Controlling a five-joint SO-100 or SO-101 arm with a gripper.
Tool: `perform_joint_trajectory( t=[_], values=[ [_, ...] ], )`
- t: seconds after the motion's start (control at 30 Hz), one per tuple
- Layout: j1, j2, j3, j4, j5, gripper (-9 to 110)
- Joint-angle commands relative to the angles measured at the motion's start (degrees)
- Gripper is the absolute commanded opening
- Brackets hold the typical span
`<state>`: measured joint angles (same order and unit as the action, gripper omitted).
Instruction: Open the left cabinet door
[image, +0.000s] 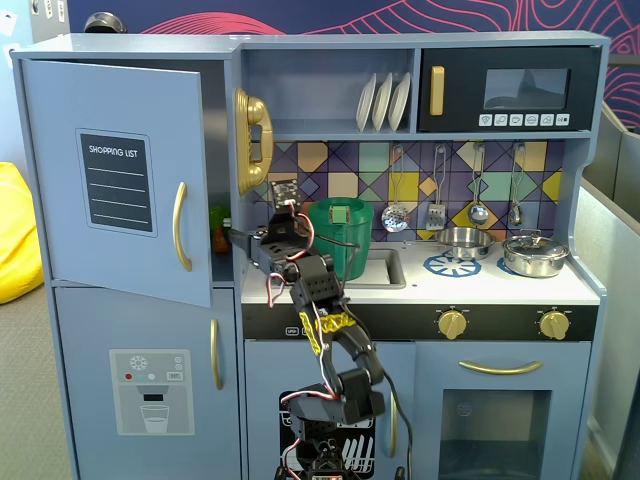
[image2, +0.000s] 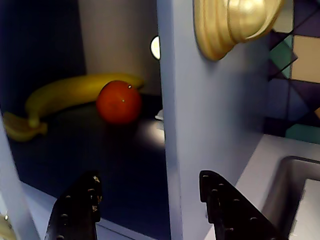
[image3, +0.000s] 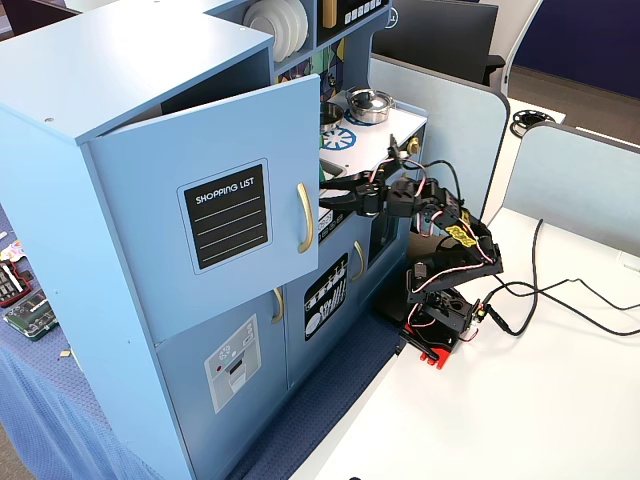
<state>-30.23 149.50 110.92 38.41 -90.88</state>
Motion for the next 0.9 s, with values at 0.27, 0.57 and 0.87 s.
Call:
perform_joint_trajectory(
  t=[0.27,0.57,0.87],
  values=[
    [-13.0,-4.0,-3.2,-8.2,-8.1,17],
    [-25.0,-3.0,-1.2,-11.2,-11.3,17],
    [-35.4,-3.8,-1.8,-14.0,-12.7,19]
  ],
)
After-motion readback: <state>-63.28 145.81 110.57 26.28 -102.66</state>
